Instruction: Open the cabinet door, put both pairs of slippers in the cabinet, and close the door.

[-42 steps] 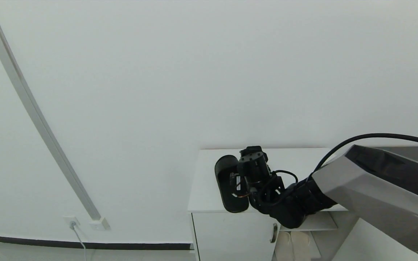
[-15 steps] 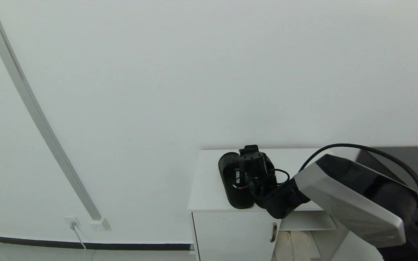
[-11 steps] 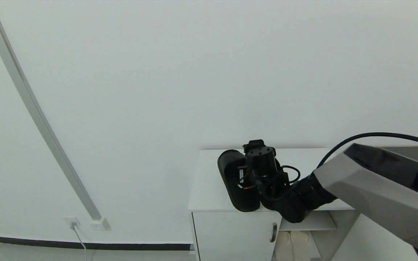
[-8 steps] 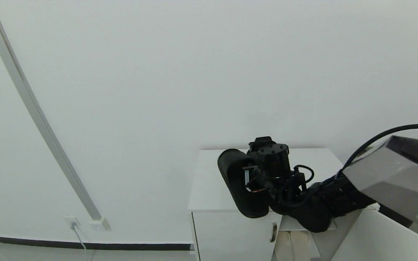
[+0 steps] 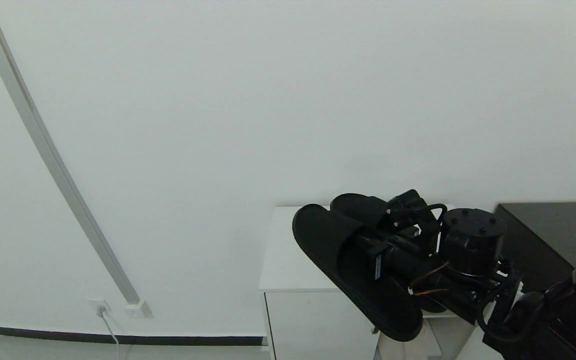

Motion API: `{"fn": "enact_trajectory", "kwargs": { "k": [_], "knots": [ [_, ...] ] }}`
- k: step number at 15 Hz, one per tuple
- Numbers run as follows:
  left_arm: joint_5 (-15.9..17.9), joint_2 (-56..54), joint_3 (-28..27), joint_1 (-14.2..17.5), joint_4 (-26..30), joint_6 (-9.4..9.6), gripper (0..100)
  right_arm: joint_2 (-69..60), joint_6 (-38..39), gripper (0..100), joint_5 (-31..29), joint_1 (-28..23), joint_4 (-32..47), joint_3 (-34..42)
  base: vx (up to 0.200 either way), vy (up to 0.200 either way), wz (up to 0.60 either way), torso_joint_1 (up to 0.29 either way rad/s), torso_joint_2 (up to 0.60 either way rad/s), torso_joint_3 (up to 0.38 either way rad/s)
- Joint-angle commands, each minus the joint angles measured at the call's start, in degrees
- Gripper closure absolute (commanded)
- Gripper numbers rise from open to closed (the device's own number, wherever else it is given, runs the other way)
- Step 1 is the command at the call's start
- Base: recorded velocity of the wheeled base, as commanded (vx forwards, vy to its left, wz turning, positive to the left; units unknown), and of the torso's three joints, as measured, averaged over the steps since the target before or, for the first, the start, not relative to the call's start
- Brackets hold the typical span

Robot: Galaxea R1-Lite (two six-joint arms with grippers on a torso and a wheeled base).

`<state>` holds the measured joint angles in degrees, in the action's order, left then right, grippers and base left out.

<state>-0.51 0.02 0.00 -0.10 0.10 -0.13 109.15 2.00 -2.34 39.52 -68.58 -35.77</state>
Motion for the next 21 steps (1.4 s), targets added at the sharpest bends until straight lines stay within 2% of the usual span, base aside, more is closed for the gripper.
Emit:
{"fn": "enact_trajectory", "kwargs": {
  "k": [1,5,14,21],
  "knots": [
    [-0.02,-0.02,0.0,0.01,-0.01,-0.04,100,-0.7,0.2,100,1.29,-0.41,-0.32,1.49,0.0,0.0,0.0,0.0,0.0,0.0],
    [-0.02,0.06,0.0,0.01,-0.01,-0.04,100,-1.49,0.2,100,2.34,-0.67,-0.23,1.58,0.0,0.0,0.0,0.0,0.0,0.0],
    [-0.02,-0.02,0.0,0.01,-0.01,-0.22,100,-2.54,0.2,100,2.43,-1.82,-0.23,3.07,-0.2,0.0,0.0,0.003,0.0,0.001],
    [-0.02,0.06,0.0,0.01,-0.01,-0.13,100,-2.54,0.11,100,2.16,-1.38,-0.23,4.57,0.0,0.0,0.0,0.0,0.0,0.0]
  ]
}}
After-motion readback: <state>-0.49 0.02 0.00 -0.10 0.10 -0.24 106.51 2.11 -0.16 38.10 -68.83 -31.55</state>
